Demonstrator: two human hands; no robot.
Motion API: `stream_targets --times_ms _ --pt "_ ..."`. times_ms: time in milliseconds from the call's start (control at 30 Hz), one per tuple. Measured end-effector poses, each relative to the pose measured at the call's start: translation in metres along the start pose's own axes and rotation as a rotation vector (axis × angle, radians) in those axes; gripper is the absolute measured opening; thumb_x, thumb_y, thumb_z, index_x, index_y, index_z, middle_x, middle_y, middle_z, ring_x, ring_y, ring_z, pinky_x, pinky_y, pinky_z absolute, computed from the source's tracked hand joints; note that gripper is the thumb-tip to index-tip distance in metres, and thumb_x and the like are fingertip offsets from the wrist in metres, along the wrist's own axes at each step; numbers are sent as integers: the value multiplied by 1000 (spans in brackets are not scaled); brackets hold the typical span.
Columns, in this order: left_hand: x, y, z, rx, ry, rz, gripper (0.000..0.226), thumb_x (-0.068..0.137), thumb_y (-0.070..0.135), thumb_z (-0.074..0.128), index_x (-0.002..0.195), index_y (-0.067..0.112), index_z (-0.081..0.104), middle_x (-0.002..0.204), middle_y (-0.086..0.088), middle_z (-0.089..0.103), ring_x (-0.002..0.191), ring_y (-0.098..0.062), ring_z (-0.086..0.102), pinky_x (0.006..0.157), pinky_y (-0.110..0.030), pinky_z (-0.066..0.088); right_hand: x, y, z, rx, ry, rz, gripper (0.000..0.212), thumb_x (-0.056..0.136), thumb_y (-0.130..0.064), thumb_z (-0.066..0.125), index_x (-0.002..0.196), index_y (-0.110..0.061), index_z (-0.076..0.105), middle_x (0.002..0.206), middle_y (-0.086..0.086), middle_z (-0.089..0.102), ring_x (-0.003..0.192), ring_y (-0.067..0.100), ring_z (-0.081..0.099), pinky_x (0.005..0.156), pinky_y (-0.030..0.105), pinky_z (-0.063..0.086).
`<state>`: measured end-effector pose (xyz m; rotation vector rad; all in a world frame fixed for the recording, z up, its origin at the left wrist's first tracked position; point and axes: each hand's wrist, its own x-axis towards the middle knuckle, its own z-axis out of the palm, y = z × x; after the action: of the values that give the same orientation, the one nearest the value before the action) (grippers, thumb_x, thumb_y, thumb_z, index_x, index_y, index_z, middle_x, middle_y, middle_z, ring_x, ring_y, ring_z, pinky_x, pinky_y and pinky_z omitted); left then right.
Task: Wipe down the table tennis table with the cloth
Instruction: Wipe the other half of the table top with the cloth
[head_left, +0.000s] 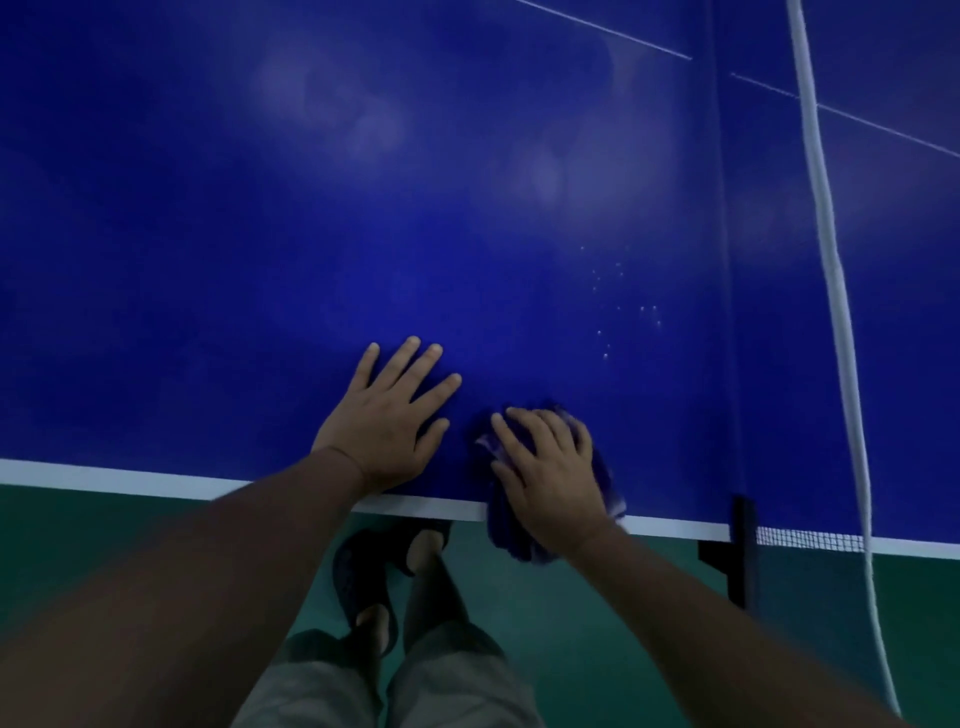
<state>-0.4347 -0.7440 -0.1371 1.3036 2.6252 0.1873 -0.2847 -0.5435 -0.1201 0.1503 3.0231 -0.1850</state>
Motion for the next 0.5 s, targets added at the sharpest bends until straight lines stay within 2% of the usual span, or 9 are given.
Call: stream_targets --times_ms 67,167,233,367,433,500 --pt "2 -1 1 13 -5 3 62 100 53 17 155 29 32 166 -6 19 154 -28 9 122 -59 7 26 23 -6 -6 20 46 52 103 -45 36 144 -18 54 148 8 49 131 35 44 108 58 32" --pt "3 0 0 6 -10 3 61 101 52 18 156 29 31 166 -7 20 154 -28 10 122 -59 8 50 30 -8 34 125 345 52 103 -41 39 146 -14 52 153 11 45 135 37 38 112 58 29" --pt "1 1 0 -6 -15 -1 60 101 51 20 156 29 30 166 -7 19 154 -28 8 122 -59 6 37 9 0 27 159 441 54 103 -41 36 146 -13 51 153 9 45 134 36 40 112 58 30" --pt "3 2 0 13 -37 -6 62 100 52 16 158 28 25 167 -7 14 155 -29 5 122 -59 6 -3 -12 7 15 80 207 52 102 -42 36 144 -16 53 152 1 47 132 28 41 108 56 35" --pt "5 3 -1 25 -52 -11 64 100 52 15 159 28 21 168 -8 11 155 -29 3 122 -60 4 5 5 3 0 46 97 51 102 -43 36 143 -18 54 152 -1 47 132 27 40 107 58 37" --pt "7 4 -3 46 -70 -6 65 99 52 15 159 28 19 168 -9 11 155 -31 4 121 -61 4 31 29 -4 -15 41 77 53 102 -43 35 143 -17 55 151 1 48 131 29 40 106 58 37"
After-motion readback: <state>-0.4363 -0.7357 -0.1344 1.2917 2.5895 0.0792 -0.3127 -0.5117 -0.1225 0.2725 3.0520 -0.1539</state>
